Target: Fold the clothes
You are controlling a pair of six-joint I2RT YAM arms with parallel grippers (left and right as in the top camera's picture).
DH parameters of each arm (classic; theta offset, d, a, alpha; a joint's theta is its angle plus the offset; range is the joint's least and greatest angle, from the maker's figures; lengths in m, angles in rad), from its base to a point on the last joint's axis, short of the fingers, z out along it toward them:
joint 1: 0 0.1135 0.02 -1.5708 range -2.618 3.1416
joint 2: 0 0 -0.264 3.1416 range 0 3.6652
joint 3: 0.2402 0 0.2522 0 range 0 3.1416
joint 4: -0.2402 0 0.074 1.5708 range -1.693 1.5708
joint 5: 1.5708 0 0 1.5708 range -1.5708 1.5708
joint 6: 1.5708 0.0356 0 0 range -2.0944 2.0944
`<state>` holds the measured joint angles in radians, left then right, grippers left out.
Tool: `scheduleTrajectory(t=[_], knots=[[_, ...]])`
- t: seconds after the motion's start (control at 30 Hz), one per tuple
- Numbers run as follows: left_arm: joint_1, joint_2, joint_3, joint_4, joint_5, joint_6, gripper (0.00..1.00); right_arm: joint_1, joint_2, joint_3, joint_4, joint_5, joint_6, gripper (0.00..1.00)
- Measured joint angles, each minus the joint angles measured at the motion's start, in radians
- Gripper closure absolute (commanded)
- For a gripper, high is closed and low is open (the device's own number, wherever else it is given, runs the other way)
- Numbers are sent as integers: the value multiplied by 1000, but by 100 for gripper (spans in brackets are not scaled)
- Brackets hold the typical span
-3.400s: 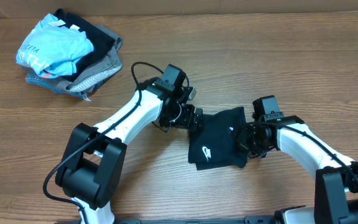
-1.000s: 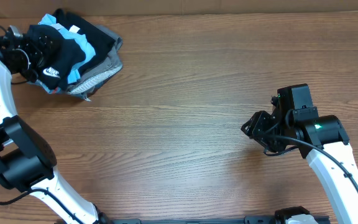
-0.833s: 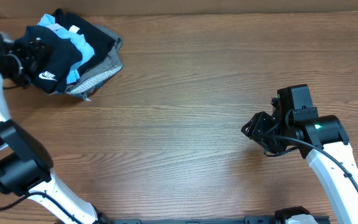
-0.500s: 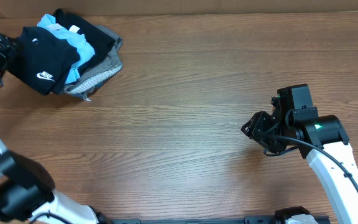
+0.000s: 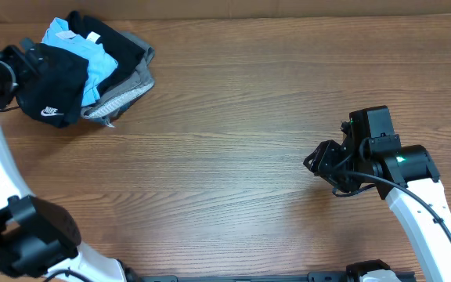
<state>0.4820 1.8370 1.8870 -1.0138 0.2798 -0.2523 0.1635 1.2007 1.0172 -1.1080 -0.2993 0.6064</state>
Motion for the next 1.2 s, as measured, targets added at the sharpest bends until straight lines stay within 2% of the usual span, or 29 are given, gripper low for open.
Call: scheduleTrajectory(t=[0.1, 0.17, 0.2, 0.23, 0.27, 0.3, 0.37, 0.47, 0.5, 0.63, 0.77, 0.93, 0.97, 1.0, 1.2], knots=[[-40, 65, -3, 0, -54, 16, 24, 0, 0, 0, 0, 0, 0, 48], [-63, 118, -5, 17, -74, 14, 58, 0, 0, 0, 2, 0, -2, 47], [-75, 148, -7, 31, -80, 18, 68, 0, 0, 0, 7, 0, -2, 47], [-85, 174, -10, 47, -88, 16, 74, 0, 0, 0, 13, 1, -2, 47], [-97, 204, -13, 71, -93, 14, 75, 0, 0, 0, 16, 1, -2, 47], [-105, 225, -13, 90, -94, 14, 75, 0, 0, 0, 17, 1, -3, 46], [-134, 282, -14, 148, -94, 12, 67, 0, 0, 0, 18, 2, -4, 46], [-174, 315, -16, 228, -94, 17, 38, 0, 0, 0, 18, 2, -5, 46], [-192, 320, -16, 258, -96, 21, 34, 0, 0, 0, 18, 3, -4, 47], [-257, 320, -16, 303, -141, 55, 29, 0, 0, 0, 15, 3, -4, 47], [-291, 326, 2, 248, -168, 80, 24, 0, 0, 0, 8, 3, -4, 47], [-288, 333, 109, 78, -173, 95, 15, 0, 0, 0, -11, 3, -4, 47], [-285, 333, 151, 27, -173, 100, 4, 0, 0, 0, -11, 3, -4, 47], [-285, 333, 180, 1, -173, 100, 1, 0, 0, 0, -11, 3, -4, 47], [-282, 321, 401, -201, -173, 119, 0, 0, -8, 0, -9, 3, -4, 48]])
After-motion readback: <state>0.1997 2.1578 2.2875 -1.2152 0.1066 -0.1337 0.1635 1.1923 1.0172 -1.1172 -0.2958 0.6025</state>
